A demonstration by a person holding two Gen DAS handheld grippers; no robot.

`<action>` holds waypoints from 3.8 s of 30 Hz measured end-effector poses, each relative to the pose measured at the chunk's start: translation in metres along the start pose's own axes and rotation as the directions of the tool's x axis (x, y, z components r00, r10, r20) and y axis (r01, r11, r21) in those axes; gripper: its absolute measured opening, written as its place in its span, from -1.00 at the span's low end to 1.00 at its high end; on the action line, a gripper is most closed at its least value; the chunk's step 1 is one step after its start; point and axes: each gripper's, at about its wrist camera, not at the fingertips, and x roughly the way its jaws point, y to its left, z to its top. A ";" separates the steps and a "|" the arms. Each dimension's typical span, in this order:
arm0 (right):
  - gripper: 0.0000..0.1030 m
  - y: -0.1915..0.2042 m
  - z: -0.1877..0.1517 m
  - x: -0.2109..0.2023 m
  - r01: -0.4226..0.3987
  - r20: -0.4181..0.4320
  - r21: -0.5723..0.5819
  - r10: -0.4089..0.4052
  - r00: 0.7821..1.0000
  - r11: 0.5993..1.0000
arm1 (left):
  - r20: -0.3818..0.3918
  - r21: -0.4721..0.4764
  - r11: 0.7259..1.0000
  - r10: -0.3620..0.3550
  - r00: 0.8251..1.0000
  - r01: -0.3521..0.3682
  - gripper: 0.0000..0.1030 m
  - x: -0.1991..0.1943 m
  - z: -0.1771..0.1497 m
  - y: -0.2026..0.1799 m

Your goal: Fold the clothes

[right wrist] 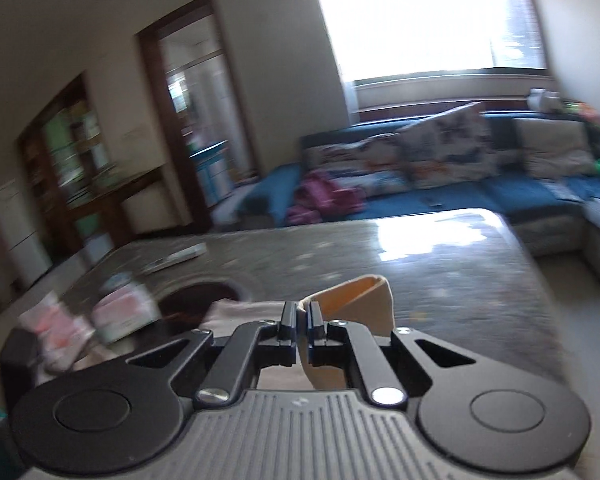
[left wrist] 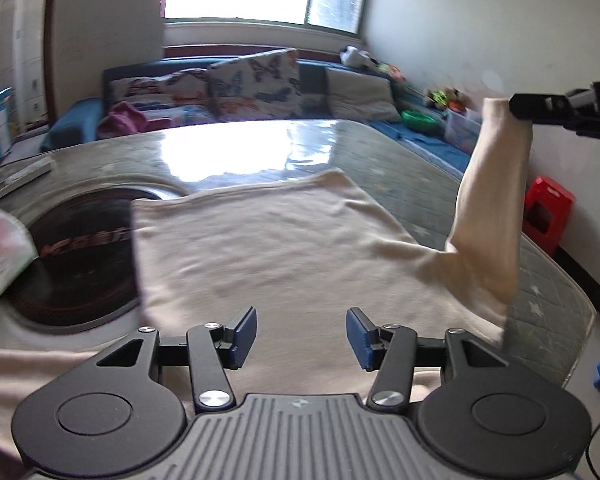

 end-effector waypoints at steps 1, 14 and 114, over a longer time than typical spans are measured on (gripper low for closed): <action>-0.92 0.010 0.001 0.005 -0.031 -0.012 -0.016 0.031 0.999 0.999 | 0.006 -0.011 1.000 0.006 1.000 -0.006 0.04 -0.003 -0.001 0.005; -0.90 0.105 -0.044 0.081 -0.226 -0.277 -0.161 0.176 0.945 0.961 | 0.003 -0.090 0.995 0.052 0.999 -0.051 0.06 -0.025 -0.028 0.035; -0.68 0.122 -0.114 0.098 -0.323 -0.378 -0.475 0.141 0.915 0.819 | -0.036 -0.301 0.871 0.396 0.917 -0.388 -0.09 -0.081 -0.054 0.113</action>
